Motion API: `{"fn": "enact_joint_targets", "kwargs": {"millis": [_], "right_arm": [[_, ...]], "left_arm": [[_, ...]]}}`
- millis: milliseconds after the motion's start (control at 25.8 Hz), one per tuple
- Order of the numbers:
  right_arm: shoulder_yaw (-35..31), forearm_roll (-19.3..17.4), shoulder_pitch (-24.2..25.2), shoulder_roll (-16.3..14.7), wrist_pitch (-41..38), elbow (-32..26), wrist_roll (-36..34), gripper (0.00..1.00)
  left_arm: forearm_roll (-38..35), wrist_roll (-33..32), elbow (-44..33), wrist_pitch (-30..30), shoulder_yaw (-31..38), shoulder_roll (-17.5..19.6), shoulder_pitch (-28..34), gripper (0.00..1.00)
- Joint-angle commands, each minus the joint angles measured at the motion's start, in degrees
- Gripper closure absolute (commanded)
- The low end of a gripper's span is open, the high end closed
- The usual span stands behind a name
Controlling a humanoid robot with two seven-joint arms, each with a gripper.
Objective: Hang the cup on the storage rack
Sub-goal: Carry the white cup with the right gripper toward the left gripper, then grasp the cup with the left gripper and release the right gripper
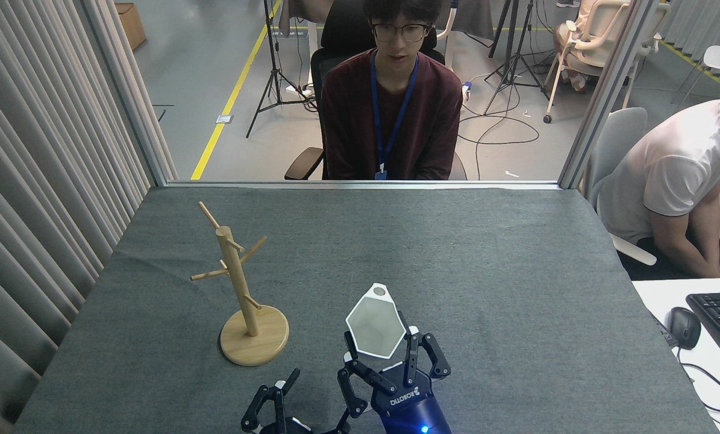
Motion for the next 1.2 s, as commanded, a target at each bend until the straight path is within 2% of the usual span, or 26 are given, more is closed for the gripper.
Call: {"fn": "enact_joint_targets", "kwargs": {"millis": [0,426,813,1162], "right_arm": [[1.36,0.05,2.55,0.89,-0.2,-1.25,0.14,0.4],[11.2,-0.04,4.3,0.36,3.49,-2.48,1.81,0.4],[13.49,-0.04,6.94,-0.34,3.85,-2.74,1.81,0.39],[14.37,-0.13,7.38,-0.43,4.29,-2.22,1.81,0.39]], "left_arm": [[-0.02,0.11,0.03,0.01,-0.1,0.04,-0.01,0.01],[-0.02,0.11,-0.23,0.1,-0.01,0.04,-0.01,0.01],[0.07,0.55,-0.23,0.28,0.07,-0.14,-0.01,0.01],[0.25,1.69,-0.32,0.28,0.16,-0.23,-0.1,0.01]]}}
